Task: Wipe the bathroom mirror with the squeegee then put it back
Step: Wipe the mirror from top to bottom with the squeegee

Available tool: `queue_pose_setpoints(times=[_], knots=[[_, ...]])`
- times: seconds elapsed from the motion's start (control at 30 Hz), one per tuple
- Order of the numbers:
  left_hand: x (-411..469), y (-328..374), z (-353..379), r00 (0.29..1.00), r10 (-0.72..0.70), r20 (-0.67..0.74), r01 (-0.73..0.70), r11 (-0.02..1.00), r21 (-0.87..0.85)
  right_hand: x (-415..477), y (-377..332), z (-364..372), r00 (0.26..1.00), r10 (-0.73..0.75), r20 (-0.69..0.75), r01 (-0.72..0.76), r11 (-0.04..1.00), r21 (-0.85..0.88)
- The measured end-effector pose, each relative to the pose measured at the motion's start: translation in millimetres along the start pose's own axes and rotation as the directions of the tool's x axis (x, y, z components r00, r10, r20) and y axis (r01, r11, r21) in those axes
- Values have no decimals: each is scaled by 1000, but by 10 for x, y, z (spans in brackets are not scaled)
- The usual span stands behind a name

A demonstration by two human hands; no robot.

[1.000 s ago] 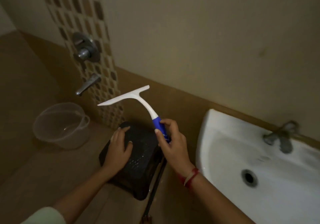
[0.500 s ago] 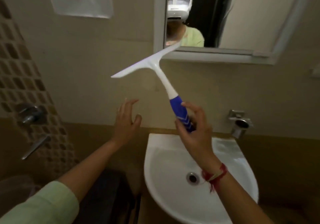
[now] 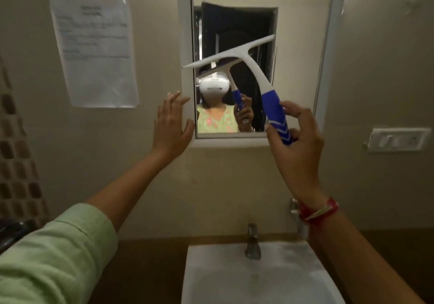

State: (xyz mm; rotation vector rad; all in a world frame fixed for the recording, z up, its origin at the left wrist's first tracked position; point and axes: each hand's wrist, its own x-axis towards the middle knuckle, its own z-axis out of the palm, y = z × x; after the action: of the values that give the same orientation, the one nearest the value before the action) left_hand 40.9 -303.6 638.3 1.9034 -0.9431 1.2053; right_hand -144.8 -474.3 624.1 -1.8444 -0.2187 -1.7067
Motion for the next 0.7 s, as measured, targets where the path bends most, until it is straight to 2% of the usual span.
queue_pose_setpoints(times=[0.27,0.5,0.7], knots=[[1002,-47,77,987,71,-144,-59,994,89,699,41,369,993,10,-119,-6,999,35],[1264,-235,220,983,68,-169,-39,985,170,1309,38,486,966,-171,-192,141,977,-157],[1425,-312,316,986,14,-169,5,994,113,1733,-10,614,959,-161,-234,114,973,-200]])
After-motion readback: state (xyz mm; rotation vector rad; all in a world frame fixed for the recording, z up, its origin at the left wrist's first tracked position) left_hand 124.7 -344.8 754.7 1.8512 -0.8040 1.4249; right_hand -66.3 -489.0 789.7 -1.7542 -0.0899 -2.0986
